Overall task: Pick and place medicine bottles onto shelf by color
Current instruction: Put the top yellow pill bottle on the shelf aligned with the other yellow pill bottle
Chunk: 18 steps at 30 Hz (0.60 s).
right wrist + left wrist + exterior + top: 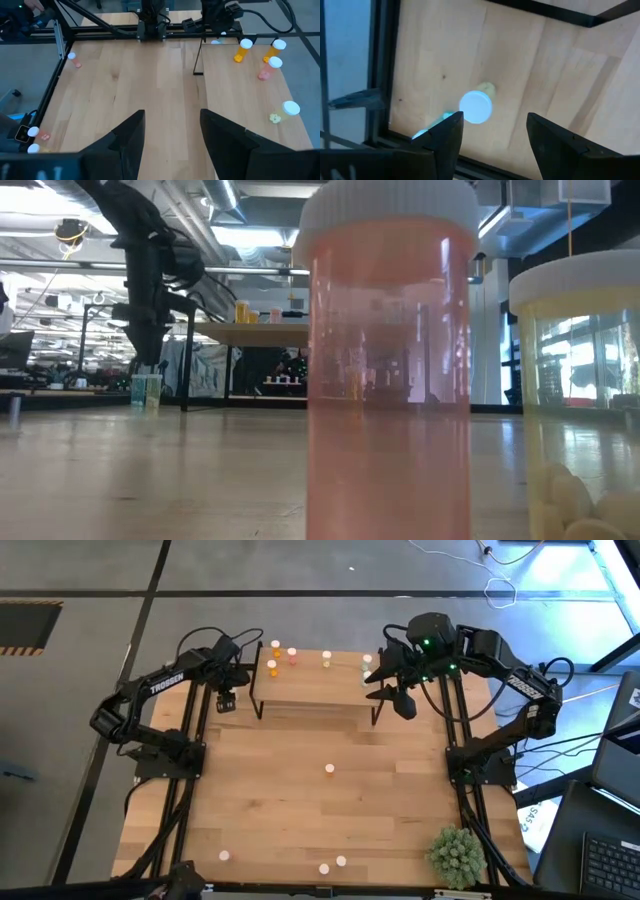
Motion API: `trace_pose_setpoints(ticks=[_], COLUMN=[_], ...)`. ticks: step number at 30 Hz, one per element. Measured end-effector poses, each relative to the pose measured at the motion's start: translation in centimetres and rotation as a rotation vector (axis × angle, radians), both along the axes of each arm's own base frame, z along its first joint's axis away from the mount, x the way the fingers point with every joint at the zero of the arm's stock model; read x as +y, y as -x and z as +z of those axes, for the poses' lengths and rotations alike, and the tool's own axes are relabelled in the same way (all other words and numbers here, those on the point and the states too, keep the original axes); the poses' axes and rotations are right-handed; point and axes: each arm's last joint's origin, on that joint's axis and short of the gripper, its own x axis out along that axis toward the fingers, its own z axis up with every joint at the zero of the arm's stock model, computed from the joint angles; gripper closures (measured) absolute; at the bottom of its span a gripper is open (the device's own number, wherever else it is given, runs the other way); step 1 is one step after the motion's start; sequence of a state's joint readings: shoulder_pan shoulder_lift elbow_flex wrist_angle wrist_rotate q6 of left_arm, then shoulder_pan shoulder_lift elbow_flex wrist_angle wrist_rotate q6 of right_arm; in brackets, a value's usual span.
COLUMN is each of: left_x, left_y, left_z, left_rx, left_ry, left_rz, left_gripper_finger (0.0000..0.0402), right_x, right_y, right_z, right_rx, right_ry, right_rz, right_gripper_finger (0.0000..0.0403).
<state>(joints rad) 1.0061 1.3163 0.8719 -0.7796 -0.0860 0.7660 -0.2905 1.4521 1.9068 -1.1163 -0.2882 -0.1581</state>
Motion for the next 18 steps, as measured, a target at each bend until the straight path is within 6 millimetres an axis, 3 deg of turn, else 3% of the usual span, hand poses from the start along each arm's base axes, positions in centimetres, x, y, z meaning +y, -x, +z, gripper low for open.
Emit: trace_pose_setpoints(ticks=[18], left_x=[1.6], left_y=[1.6], left_z=[0.2], left_rx=[-0.110], left_ry=[-0.013], left_rz=[0.038], left_gripper_finger=[0.0189], right_x=[0.0], right_y=[0.0], right_z=[0.0], right_rx=[0.001], right_ry=[0.000], right_rz=[0.000], right_gripper_finger=[0.0210])
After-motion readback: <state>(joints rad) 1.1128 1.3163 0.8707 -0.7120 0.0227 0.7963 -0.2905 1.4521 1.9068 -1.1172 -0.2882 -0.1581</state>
